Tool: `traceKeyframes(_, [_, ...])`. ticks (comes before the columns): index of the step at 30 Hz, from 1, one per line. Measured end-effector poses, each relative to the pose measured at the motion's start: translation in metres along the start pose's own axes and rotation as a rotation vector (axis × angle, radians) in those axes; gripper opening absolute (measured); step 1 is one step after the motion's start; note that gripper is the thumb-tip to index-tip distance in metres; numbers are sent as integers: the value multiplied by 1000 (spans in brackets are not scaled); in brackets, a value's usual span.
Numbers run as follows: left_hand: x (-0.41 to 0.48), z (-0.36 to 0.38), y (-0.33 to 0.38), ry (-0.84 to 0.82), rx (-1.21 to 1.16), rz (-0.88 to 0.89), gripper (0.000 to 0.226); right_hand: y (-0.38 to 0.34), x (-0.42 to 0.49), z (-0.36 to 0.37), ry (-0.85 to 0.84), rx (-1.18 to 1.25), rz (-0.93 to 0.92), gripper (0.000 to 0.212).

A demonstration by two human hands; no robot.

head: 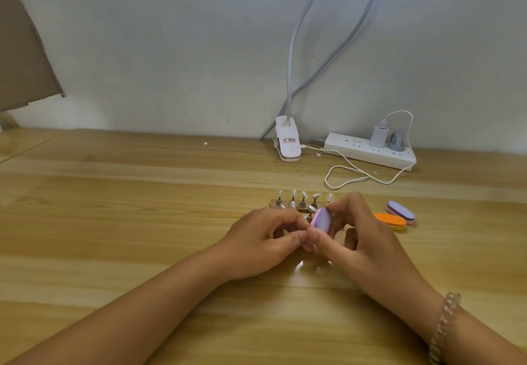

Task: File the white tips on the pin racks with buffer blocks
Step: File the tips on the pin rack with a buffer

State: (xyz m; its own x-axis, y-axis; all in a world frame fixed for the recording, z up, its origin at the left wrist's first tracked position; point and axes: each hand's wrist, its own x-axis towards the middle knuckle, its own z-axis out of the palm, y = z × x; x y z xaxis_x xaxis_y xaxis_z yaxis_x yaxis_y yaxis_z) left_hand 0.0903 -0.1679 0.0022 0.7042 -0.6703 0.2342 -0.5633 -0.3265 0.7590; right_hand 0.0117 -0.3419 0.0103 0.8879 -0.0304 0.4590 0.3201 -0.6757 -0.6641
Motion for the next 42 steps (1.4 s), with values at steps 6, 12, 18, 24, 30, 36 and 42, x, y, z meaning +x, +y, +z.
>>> traceKeyframes(6, [1, -1, 0, 9, -39, -10, 27, -4, -3, 2, -60, -30, -57, 36])
traceKeyframes(12, [0, -1, -3, 15, -53, 12, 28, -4, -6, 3, -73, -63, -111, 37])
traceKeyframes(18, [1, -1, -2, 9, -110, 19, 22, -1, -1, 0, 30, -13, -42, 36])
traceKeyframes(24, [1, -2, -4, -6, -130, 34, 14, -3, -3, 1, -16, 10, -43, 40])
traceKeyframes(30, [1, -4, -6, -14, -134, 36, 18, -5, -8, 3, -92, -114, -120, 37])
traceKeyframes(36, [2, -3, -4, -9, -148, 19, 15, -6, -8, 3, -102, -87, -122, 40])
traceKeyframes(42, [3, -2, -4, -2, -137, 19, 14, -7, -7, 2, -54, -75, -118, 37])
